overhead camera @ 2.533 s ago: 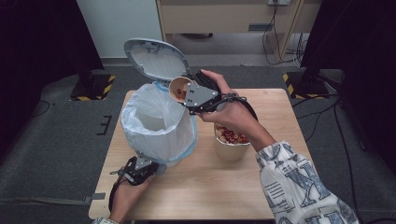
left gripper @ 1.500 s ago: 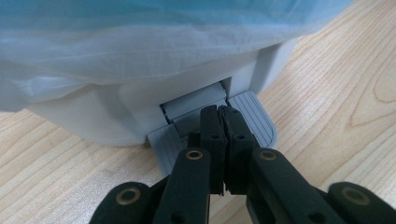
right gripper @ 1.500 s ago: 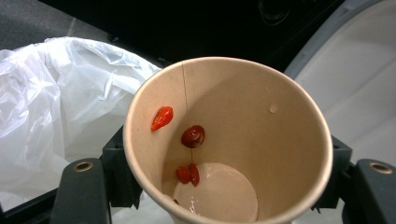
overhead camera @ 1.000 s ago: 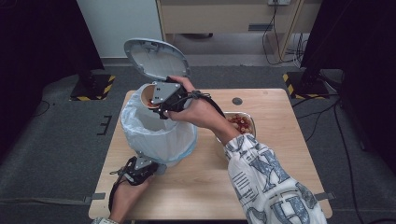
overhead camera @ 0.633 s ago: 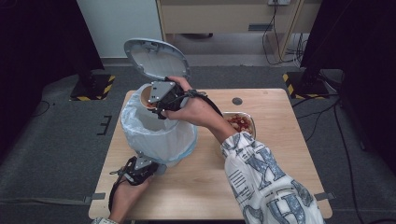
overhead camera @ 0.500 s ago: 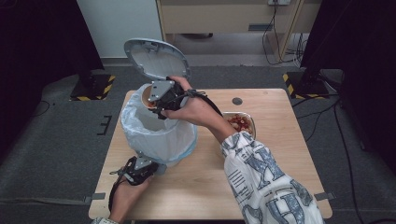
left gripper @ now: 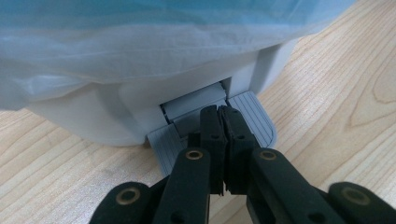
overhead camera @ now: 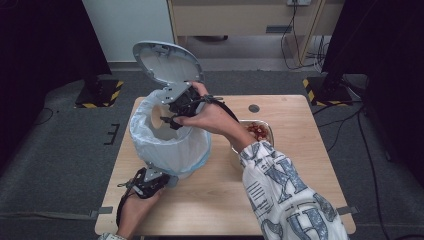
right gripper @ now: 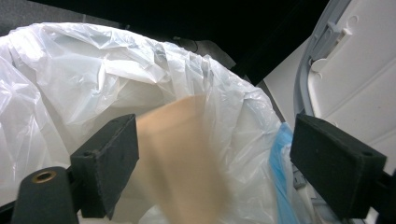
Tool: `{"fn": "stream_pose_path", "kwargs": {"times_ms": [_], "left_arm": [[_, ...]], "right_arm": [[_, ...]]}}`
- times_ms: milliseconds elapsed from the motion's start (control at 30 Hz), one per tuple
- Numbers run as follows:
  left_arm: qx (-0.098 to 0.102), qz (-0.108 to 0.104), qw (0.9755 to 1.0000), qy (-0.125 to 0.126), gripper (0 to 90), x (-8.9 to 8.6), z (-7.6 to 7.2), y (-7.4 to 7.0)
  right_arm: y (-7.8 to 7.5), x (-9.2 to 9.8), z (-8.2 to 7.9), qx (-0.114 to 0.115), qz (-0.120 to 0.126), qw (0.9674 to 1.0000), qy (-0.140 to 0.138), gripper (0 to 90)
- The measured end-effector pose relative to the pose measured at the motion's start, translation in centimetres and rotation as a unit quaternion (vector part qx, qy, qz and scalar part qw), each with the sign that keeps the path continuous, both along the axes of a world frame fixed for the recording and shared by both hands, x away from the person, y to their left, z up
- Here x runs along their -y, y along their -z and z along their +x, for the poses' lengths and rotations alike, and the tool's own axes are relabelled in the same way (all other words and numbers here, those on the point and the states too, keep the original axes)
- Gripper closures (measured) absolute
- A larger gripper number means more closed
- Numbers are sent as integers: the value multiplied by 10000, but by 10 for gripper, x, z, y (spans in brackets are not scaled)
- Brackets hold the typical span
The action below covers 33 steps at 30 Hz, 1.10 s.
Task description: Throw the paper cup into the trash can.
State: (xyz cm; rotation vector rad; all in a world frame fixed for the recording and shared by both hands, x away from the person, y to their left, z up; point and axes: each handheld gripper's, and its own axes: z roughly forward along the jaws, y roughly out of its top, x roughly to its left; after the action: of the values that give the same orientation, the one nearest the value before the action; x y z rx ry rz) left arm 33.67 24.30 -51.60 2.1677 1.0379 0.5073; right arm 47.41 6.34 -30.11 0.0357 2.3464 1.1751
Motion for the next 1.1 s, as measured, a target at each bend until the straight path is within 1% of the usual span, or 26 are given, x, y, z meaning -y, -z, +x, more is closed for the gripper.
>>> {"fn": "stream_pose_path", "kwargs": {"times_ms": [67, 100, 267, 300, 333, 367, 433, 567, 667, 867, 967, 1067, 1100], "left_arm": [[-2, -10, 10000, -1, 878, 0, 0, 0], [-3, -11, 10000, 0, 877, 0, 0, 0], [0, -9, 10000, -2, 877, 0, 0, 0], [0, -11, 10000, -1, 877, 0, 0, 0], [1, -12, 10000, -2, 877, 0, 0, 0], [1, -10, 10000, -2, 878, 0, 0, 0], [0, -12, 10000, -2, 877, 0, 0, 0], [-1, -22, 10000, -5, 877, 0, 0, 0], [-2, -21, 10000, -4, 877, 0, 0, 0], [-2, -20, 10000, -5, 877, 0, 0, 0], [-3, -27, 10000, -6, 877, 0, 0, 0], [-9, -18, 10000, -4, 877, -1, 0, 0], [-3, -24, 10000, -2, 876, -1, 0, 0]], "right_arm": [[0, 1, 0, 8, 40, 10000, -8, 165], [0, 2, 0, -47, 97, 9999, 7, 162], [0, 4, -1, -82, 100, 9999, 14, 156], [0, 6, -1, -151, 169, 9997, 16, 146], [0, 6, -1, -151, 169, 9997, 16, 146], [0, 7, -1, -232, 229, 9995, 48, 138], [-1, 8, -1, -244, 261, 9993, 48, 136], [-3, 15, -1, -421, 436, 9981, 139, 120], [-4, 18, -2, -476, 491, 9975, 158, 118], [-3, 26, -3, -475, 522, 9973, 186, 114], [-2, 32, -3, -422, 505, 9976, 208, 112], [-2, 35, -4, -417, 495, 9976, 225, 111], [-2, 38, -5, -406, 491, 9976, 269, 111]]}}
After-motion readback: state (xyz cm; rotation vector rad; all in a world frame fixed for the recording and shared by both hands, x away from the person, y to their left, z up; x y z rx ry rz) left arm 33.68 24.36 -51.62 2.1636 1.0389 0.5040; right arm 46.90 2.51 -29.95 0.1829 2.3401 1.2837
